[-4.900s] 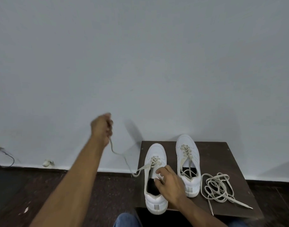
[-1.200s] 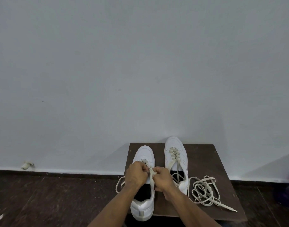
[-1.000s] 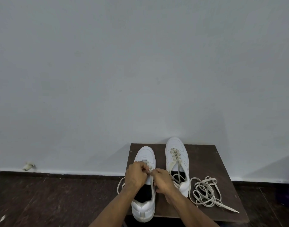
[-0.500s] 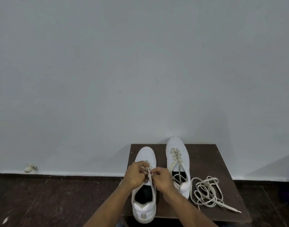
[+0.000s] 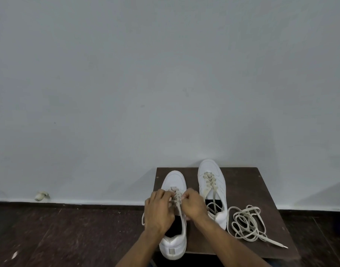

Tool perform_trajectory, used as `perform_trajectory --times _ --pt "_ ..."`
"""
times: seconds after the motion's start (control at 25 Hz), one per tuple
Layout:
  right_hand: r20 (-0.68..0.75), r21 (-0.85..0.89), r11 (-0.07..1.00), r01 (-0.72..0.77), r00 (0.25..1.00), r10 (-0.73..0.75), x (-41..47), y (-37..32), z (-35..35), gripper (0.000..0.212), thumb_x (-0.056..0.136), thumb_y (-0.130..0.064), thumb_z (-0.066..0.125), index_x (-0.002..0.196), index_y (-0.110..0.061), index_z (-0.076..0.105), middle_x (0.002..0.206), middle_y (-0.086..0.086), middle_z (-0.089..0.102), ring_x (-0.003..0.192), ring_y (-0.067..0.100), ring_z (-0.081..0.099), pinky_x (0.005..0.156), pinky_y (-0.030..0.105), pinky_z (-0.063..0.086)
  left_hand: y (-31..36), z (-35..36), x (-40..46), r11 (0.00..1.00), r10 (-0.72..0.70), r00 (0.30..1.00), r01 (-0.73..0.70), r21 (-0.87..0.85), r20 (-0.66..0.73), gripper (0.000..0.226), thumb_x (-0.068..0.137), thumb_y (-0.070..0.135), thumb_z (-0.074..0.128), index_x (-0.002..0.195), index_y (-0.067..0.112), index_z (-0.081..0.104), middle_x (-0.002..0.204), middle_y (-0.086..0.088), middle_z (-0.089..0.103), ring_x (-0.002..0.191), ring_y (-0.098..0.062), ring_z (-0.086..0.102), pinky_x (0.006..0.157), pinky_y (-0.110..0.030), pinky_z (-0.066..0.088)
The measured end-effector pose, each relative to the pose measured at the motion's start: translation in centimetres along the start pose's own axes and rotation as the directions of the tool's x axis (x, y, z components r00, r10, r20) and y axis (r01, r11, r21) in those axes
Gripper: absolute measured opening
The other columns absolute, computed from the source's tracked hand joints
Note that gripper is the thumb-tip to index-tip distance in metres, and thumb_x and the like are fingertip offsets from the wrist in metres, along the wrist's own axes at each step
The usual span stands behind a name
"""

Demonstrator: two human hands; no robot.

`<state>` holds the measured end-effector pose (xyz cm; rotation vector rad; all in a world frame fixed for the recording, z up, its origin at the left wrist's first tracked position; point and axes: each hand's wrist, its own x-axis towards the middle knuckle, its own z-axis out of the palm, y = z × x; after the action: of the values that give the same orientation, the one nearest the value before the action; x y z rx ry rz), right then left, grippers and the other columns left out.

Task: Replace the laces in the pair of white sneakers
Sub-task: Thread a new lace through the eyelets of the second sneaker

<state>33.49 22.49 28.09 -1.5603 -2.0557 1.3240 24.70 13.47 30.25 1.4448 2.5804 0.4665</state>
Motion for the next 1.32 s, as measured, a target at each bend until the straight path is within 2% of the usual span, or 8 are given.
perform_trajectory --times 0.2,0.32,0.44,0.76,0.92,1.04,1.16,1.32 --pt "-0.026 0.258 0.966 0.006 1.000 0.001 -0.5 -3.2 -5.0 0.022 0.088 -0.001 0.037 0.082 -0.015 0.053 0.091 0.011 0.069 0.071 0.019 0.066 0.065 0.039 0.058 -1.3 0.2 -2.6 0.914 -0.312 0.950 0.299 -0.273 -0.002 0.013 0.089 0.039 0.064 0.090 0.030 0.055 0.089 0.014 0.065 0.081 -0.011 0.062 0.069 -0.027 0.050" --pt "-0.009 0.621 0.784 0.016 1.000 -0.013 -1.6 -7.7 -10.0 0.023 0.091 0.004 0.033 0.083 -0.011 0.049 0.088 0.015 0.070 0.081 0.026 0.068 0.067 0.031 0.053 -1.2 -0.2 -2.2 0.869 -0.380 0.925 0.368 -0.331 0.033 0.014 0.087 0.039 0.066 0.085 0.027 0.059 0.083 0.010 0.066 0.078 -0.015 0.063 0.066 -0.028 0.048" --pt "-0.081 0.805 0.577 0.139 0.989 -0.125 -2.5 -12.8 -15.2 0.025 0.091 0.007 0.034 0.080 -0.011 0.048 0.067 0.011 0.056 0.059 0.025 0.057 0.063 0.036 0.055 -1.5 -0.5 -1.7 0.842 -0.419 0.906 0.414 -0.346 0.064 0.011 0.087 0.036 0.064 0.087 0.025 0.062 0.082 0.008 0.064 0.077 -0.018 0.059 0.066 -0.028 0.045" --pt "-0.432 0.532 0.587 0.610 0.792 -0.432 -4.1 -20.0 -22.8 0.016 0.095 -0.006 0.051 0.091 -0.013 0.065 0.056 0.000 0.050 0.045 0.010 0.048 0.047 0.022 0.046 -1.7 -0.5 -1.2 0.830 -0.403 0.906 0.423 -0.364 0.134 0.014 0.091 0.039 0.058 0.094 0.027 0.067 0.085 0.007 0.068 0.079 -0.017 0.064 0.066 -0.028 0.048" --pt "-0.072 0.280 0.816 0.506 0.858 -0.508 -2.8 -13.8 -14.0 0.039 0.085 0.015 0.046 0.112 -0.008 0.062 0.067 0.005 0.064 0.047 -0.003 0.053 0.055 0.025 0.047 -1.8 -0.8 -1.2 0.747 -0.425 0.890 0.449 -0.490 0.167 0.021 0.093 0.043 0.057 0.082 0.027 0.065 0.077 0.009 0.066 0.075 -0.012 0.061 0.069 -0.028 0.044" --pt "0.162 -0.004 0.917 0.399 0.905 -0.393 -2.2 -6.0 -5.2 0.031 0.088 0.001 0.054 0.107 -0.021 0.065 0.073 -0.005 0.071 0.068 -0.008 0.064 0.075 0.032 0.057 -2.3 -0.5 -1.3 0.642 -0.454 0.863 0.490 -0.590 0.223 0.024 0.091 0.036 0.062 0.071 0.022 0.066 0.062 0.007 0.066 0.061 -0.013 0.060 0.068 -0.034 0.050" --pt "0.185 -0.144 0.931 0.334 0.934 -0.307 -2.5 -2.5 -0.4 0.022 0.088 -0.012 0.058 0.084 -0.031 0.068 0.073 -0.013 0.070 0.081 0.006 0.068 0.085 0.034 0.054 -3.1 -0.3 -1.1 0.597 -0.482 0.847 0.504 -0.623 0.224 0.019 0.088 0.022 0.067 0.070 0.018 0.068 0.054 0.003 0.065 0.049 -0.013 0.058 0.063 -0.037 0.057" --pt "0.139 -0.207 0.930 0.305 0.950 -0.280 -2.8 -3.0 1.6 0.021 0.087 -0.013 0.056 0.092 -0.024 0.073 0.094 -0.005 0.074 0.088 0.015 0.067 0.083 0.030 0.054 -3.5 -0.3 -1.0 0.669 -0.439 0.879 0.459 -0.584 0.188 0.017 0.086 0.022 0.068 0.069 0.023 0.068 0.061 0.008 0.068 0.056 -0.009 0.064 0.064 -0.031 0.058"
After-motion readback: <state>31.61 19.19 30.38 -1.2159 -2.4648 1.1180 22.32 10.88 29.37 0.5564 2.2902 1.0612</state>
